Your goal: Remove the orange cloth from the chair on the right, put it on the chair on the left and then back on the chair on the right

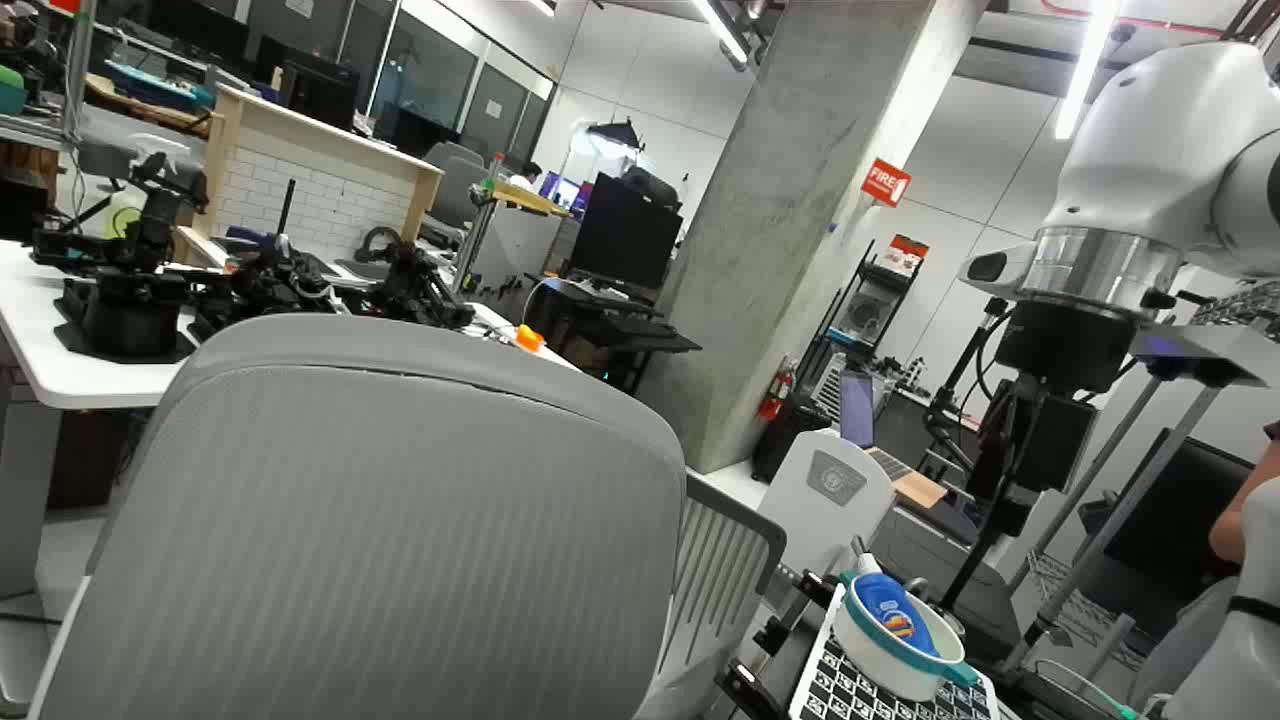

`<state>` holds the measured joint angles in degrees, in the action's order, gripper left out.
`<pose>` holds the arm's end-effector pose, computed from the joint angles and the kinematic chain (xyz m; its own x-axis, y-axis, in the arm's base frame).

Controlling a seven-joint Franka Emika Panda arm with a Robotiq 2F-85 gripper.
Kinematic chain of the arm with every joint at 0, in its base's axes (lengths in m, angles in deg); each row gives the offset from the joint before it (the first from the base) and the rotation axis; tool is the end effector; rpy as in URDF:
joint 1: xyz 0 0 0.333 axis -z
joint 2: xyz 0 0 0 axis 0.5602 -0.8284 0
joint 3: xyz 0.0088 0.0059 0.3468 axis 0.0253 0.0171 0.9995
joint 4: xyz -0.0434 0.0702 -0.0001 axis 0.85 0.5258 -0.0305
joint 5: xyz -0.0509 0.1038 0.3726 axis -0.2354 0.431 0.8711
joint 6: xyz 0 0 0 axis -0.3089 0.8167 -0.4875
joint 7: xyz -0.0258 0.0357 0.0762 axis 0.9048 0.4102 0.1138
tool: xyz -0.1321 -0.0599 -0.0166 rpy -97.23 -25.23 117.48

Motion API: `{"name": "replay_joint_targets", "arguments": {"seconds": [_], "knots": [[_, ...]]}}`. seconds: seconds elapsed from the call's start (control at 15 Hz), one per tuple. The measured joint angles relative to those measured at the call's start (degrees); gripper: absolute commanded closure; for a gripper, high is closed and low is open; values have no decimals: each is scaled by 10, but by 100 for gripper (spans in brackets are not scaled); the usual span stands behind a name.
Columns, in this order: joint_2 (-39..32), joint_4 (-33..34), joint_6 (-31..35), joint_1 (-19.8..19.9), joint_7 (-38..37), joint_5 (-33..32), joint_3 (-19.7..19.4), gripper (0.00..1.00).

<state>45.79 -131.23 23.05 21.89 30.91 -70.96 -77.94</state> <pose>0.2444 0.1089 0.3848 0.9732 0.1914 -0.1272 0.1922 -0.9813 -0.0063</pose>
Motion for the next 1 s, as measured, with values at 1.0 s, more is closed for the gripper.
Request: {"name": "replay_joint_targets", "arguments": {"seconds": [1.0], "knots": [[-11,10,17,14,0,-8,-3,0]]}}
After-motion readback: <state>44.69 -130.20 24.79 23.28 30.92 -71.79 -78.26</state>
